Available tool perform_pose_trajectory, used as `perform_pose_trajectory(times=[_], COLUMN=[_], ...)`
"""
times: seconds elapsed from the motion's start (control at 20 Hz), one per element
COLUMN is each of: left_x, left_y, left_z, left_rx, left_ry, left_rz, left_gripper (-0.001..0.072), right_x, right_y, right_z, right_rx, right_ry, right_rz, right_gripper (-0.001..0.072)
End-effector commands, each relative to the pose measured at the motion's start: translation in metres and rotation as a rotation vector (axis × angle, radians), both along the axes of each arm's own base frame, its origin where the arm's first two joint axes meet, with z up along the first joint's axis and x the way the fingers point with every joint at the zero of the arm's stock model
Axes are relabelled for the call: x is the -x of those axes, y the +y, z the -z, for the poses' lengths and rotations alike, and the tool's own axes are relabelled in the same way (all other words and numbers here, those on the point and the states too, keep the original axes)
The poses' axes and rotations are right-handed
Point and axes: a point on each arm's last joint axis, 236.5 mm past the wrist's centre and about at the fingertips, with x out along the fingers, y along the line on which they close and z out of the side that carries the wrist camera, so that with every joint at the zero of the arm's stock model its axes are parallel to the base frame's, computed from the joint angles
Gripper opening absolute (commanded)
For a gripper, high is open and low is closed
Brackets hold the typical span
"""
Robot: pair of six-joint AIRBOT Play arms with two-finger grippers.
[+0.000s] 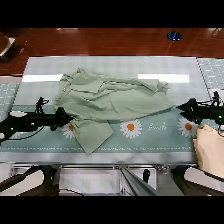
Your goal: Fold the shirts.
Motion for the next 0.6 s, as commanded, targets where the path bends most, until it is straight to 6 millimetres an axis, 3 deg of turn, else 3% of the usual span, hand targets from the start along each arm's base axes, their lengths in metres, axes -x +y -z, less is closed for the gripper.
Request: perform_pose_trajectory(times=[0.0,0.2,0.25,0.3,0.4,0.5,0.55], left_x=[-0.001,-0.001,-0.001,-0.001,-0.003,-0.016,-0.028], left_y=[-0.002,-0.002,-0.002,-0.002,-0.002,0.001,0.002], left_z=[-0.001,-0.001,-0.001,-0.001,-0.004,-0.016,-0.033], left_rx=[0.005,0.006,0.006,0.006,0.009,0.004,0.011], left_ry=[-0.003,-0.003,-0.003,-0.004,-0.010,-0.056,-0.107], left_rz=[0.002,0.002,0.002,0.002,0.006,0.020,0.039], left_gripper=[0.0025,0.0025,0.0025,0.0025,0.0025,0.0025,0.0025], right_x=[-0.015,-0.048,-0.055,-0.061,-0.069,-0.079,-0.088], right_y=[0.024,0.047,0.054,0.060,0.077,0.094,0.096], right_z=[0.016,0.022,0.021,0.021,0.016,-0.008,-0.030], right_rx=[-0.066,-0.053,-0.052,-0.049,-0.038,-0.036,-0.022], right_ry=[0.037,0.039,0.035,0.029,-0.005,-0.057,-0.097], right_rz=[-0.072,-0.130,-0.153,-0.173,-0.259,-0.362,-0.409], right_gripper=[0.0411,0.0410,0.0381,0.0289,0.0027,0.0027,0.0026])
